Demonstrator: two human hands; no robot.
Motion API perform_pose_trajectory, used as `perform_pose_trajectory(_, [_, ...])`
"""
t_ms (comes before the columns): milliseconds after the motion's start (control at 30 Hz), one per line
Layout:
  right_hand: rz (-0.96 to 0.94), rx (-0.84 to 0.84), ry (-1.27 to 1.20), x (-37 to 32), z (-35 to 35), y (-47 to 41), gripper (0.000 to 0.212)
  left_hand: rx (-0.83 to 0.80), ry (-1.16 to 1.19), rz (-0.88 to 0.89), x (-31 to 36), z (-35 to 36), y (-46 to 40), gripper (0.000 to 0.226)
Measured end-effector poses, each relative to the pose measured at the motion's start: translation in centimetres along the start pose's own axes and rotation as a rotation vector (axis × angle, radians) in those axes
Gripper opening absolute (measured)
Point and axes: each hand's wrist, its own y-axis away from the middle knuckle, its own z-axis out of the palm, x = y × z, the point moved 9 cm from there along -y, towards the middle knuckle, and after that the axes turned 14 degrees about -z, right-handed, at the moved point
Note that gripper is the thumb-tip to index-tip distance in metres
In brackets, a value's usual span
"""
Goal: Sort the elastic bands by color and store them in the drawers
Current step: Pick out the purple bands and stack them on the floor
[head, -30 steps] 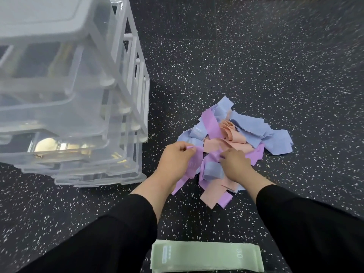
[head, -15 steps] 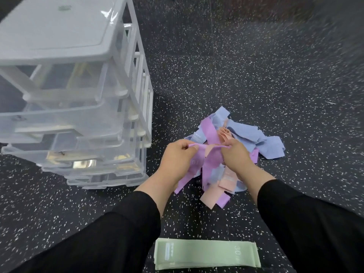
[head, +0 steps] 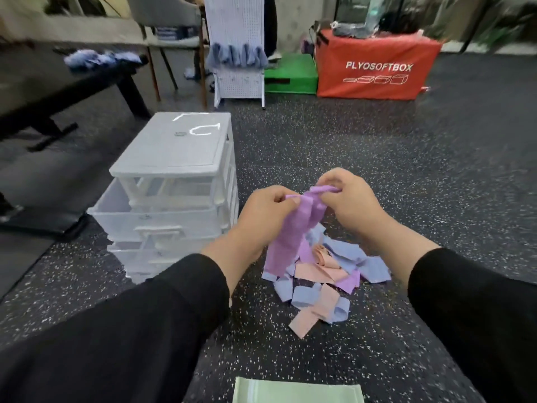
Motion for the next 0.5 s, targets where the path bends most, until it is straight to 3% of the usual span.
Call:
perform_pose_trajectory(200, [-0.035, -0.040, -0.111, -8.0, -4.2, 0.1, 0.035, 0.007, -0.047, 0.136, 7.1, -2.5, 4.3, 0.010])
perform_pose_trajectory(367, [0.066, -0.040, -0.390, -9.2, -4.3, 2.8, 0.009, 0.010, -0.023, 0.183, 8.4, -3.3, 7.0, 0.003])
perform_pose_trajectory(500, [0.132, -0.133, -0.517, -9.4, -3.7, 4.6, 0.016, 0.035, -0.025, 0.226, 9.1, -3.4, 7.8, 0.010])
